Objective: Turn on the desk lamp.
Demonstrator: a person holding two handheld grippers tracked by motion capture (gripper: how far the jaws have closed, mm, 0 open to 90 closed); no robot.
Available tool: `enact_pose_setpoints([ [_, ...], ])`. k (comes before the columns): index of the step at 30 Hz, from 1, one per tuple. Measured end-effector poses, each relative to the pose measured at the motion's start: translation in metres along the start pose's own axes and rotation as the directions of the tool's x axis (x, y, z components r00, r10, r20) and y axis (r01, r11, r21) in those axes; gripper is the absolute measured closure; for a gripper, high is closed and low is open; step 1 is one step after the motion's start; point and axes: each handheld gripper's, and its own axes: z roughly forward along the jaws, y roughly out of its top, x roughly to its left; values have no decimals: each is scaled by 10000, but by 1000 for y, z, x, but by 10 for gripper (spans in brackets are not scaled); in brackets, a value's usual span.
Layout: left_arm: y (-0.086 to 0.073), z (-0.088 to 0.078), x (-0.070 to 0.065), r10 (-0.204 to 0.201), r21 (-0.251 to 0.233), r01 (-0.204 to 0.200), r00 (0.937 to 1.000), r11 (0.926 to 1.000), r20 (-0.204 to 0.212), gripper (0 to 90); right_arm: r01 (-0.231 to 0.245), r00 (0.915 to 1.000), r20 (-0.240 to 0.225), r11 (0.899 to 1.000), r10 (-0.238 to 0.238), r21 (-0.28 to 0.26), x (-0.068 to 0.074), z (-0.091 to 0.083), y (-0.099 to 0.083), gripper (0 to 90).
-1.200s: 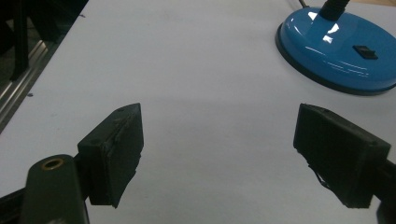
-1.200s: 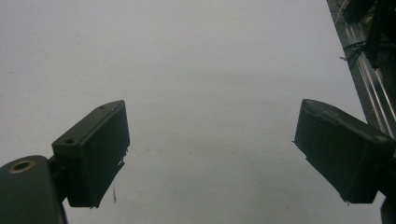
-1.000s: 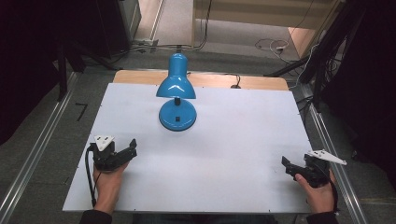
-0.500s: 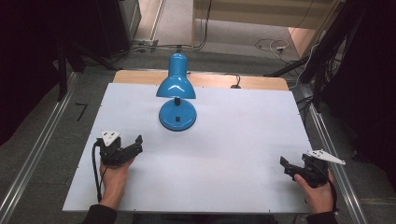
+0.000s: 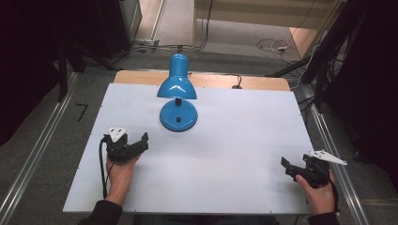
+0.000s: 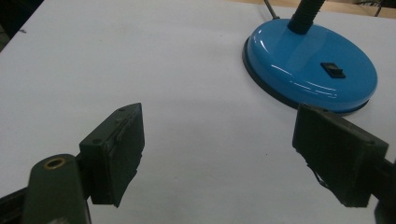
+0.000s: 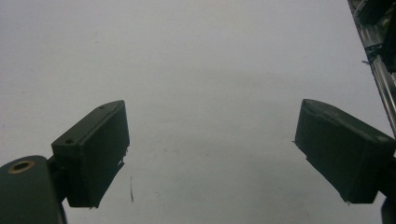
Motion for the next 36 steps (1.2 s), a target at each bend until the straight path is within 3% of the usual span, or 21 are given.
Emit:
enact_pose_setpoints([
  [15,4,4,-4,-19,-167,22,9998,9999,193,197,22,10000,32,10000,-22,17,1,0,0,87],
  [17,6,4,-7,117,-176,-114,9998,9998,161,197,-3,10000,24,10000,3,8,0,0,0,87],
  [18,9,5,-11,383,-264,-379,9991,9989,162,197,26,10000,36,10000,-27,22,0,0,0,87],
  [36,25,27,-35,566,-259,-549,9962,9982,662,232,-12,10000,3,10000,12,51,-1,1,0,87],
])
